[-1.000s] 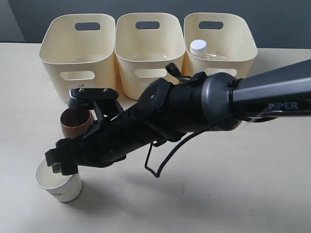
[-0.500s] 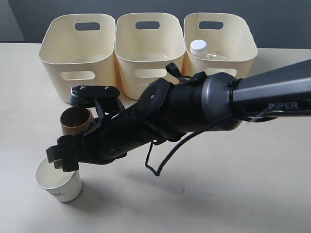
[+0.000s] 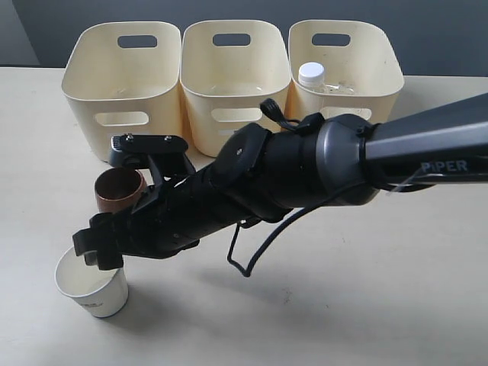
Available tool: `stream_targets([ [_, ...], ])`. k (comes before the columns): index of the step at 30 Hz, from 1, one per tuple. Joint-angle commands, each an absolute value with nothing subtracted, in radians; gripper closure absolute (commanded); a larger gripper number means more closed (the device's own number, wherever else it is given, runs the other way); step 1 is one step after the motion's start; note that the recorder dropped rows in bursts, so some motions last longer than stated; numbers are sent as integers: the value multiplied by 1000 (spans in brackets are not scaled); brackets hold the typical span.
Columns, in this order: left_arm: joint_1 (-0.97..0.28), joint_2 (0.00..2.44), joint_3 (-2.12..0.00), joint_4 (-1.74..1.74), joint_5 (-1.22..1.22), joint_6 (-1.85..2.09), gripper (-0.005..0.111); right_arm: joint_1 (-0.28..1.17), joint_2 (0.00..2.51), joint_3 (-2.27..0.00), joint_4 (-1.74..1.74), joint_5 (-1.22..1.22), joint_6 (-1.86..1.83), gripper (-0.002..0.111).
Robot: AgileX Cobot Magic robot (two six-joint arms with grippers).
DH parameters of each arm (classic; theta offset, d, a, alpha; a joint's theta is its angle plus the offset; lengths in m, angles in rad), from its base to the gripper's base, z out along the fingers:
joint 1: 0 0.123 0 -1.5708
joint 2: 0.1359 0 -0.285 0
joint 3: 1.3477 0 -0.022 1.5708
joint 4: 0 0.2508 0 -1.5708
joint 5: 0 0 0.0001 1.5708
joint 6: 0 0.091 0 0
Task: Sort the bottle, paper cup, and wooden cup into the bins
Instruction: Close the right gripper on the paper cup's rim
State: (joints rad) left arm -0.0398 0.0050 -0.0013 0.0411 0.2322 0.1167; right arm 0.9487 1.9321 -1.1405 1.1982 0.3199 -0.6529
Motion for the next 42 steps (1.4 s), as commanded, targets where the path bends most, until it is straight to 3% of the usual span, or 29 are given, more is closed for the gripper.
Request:
stream_targets([
  [1,-43,0,0,41,231,115,107,950,1930,-1142,1202,319,-655,35],
  [34,-43,0,0,41,231,115,107,950,1982,-1143,1205,300,-655,36],
  [37,-43,0,0,41,231,115,107,950,1982,-1143,1205,300,-655,47],
  [42,-43,0,0,41,231,115,107,950,1982,-1143,1205,302,-655,85],
])
